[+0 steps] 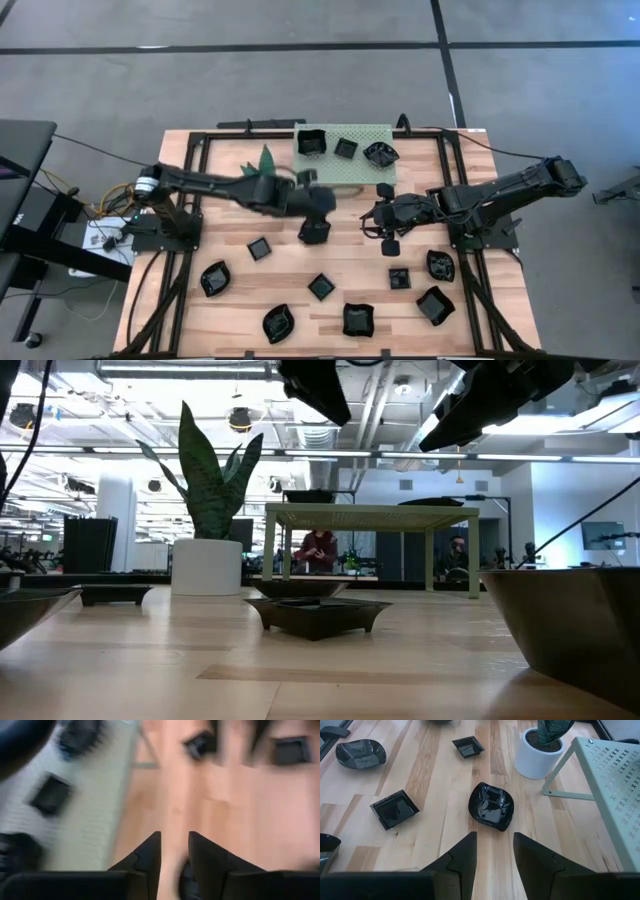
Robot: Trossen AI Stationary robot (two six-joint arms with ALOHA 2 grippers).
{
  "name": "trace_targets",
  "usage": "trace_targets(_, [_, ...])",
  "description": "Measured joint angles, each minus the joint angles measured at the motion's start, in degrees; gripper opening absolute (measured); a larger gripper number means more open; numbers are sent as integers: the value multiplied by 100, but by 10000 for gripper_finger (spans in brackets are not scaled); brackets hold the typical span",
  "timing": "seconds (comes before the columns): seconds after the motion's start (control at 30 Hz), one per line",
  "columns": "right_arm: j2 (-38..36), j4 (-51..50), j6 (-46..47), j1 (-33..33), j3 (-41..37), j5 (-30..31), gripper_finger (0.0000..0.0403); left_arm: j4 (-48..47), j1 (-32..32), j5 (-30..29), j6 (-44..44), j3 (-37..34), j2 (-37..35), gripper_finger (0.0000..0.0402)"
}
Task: Pick & Place Mini shaped plates
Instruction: Stack the distorted square plate on top of the other distorted square plate on the shelf
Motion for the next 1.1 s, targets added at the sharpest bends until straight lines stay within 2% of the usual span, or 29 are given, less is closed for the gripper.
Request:
trace_targets(0.1, [0, -1, 4, 0, 0, 0, 123, -735, -372, 38, -694, -1, 0, 120])
trace_targets(0.2, [0, -1, 4, 0, 0, 0, 123, -1528, -734, 42, -1840, -39, -6, 142])
trace_targets(0.3, [0, 0, 4, 0, 0, 0, 123, -1647, -1128, 268, -2844, -328, -12, 159])
trace_targets(0.37, [0, -2, 4, 0, 0, 0, 123, -1487, -1405, 396, -3197, -575, -7, 165])
trace_targets(0.5, [0, -2, 6, 0, -2, -3, 123, -728, -1827, 421, -3212, -1164, 28, 167])
trace_targets(0.6, [0, 17, 74, 0, -2, -313, 123, -123, -1981, 392, -3223, -1403, 20, 164])
trace_targets(0.7, [0, 81, 454, 41, -2, -607, 123, -7, -2029, 394, -3250, -1544, 22, 164])
trace_targets(0.8, [40, 55, 902, 229, -2, -651, 123, 33, -2032, 358, -3246, -1639, 20, 164])
trace_targets(0.9, [267, 41, 1291, 549, -2, -771, 123, 27, -2030, 329, -3230, -1700, 22, 162])
trace_targets(1.1, [1213, 200, 1985, 1197, 9, -819, 123, 166, -1994, 144, -3155, -1958, 17, 156])
